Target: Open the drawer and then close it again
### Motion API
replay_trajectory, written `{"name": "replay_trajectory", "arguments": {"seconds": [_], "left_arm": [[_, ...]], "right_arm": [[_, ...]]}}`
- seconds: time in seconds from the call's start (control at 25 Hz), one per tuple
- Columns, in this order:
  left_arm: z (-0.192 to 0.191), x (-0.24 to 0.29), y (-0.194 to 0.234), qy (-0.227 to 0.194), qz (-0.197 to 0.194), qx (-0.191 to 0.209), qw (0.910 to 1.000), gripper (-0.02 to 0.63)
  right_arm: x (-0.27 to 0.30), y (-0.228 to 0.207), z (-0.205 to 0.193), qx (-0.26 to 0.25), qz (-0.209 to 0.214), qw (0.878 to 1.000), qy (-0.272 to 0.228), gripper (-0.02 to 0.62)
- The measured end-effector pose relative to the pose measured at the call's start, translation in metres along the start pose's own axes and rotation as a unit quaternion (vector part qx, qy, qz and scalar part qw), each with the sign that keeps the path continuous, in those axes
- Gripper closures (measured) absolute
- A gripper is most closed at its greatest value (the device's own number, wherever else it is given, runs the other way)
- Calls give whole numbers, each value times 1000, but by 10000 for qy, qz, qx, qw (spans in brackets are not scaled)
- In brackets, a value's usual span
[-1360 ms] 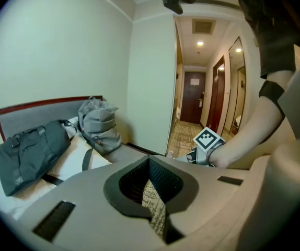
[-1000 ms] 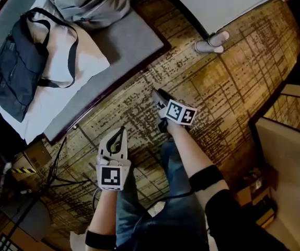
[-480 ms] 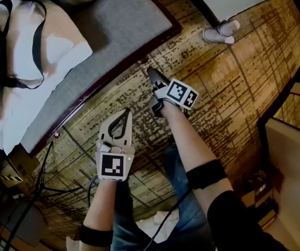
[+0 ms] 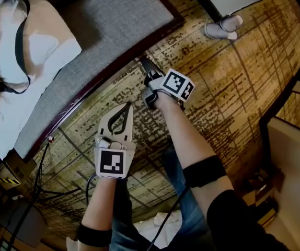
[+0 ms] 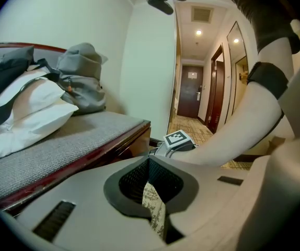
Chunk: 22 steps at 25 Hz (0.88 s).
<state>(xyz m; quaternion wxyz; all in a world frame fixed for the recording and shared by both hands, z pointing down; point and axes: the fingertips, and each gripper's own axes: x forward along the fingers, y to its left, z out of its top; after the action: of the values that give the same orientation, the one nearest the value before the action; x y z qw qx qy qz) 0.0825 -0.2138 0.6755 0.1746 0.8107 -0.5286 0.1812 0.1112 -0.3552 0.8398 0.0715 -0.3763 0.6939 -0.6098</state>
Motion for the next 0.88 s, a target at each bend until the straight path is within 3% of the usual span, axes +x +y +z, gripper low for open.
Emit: {"name": "replay_trajectory", "arguments": {"seconds": [0.44,0.48,0.88], "left_arm": [[-6,0,0,80,-33,-137,9999,603],[-7,-1,1,95,-28,-147,9998,603],[-20,-5,1,244,-30,-186,9995,603]], "right_arm": [[8,-2,1,214,39,9996,-177,502],[8,-4,1,245,-5,9995,-186,530],[8,-5,2,217,-159,9994,-210,520]]}}
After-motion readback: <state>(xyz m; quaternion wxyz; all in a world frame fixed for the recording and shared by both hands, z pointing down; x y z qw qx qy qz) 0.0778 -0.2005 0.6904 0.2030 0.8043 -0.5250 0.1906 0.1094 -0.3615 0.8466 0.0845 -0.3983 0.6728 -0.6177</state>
